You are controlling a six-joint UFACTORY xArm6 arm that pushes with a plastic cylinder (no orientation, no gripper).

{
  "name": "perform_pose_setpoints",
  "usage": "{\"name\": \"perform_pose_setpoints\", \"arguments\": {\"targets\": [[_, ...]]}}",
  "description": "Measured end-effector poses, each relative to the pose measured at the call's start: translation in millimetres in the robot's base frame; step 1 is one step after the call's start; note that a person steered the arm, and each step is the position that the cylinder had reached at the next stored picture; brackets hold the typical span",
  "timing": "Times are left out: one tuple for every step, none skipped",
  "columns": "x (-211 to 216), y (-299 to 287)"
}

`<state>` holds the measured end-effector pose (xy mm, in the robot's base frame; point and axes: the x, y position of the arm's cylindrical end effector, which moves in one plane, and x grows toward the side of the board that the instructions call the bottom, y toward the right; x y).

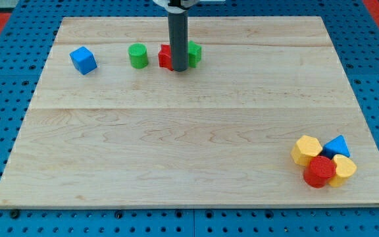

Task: Push the green star along with red star towards center left

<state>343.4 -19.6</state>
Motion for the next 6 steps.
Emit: {"name": "perform_pose_setpoints", "arguments": {"targets": [[-7.6,55.3],[-40.7,80.5],[-55.8,33.4],[-31.7,-29.0],[-9.4,-50.2],[-13.6,-41.8]]}}
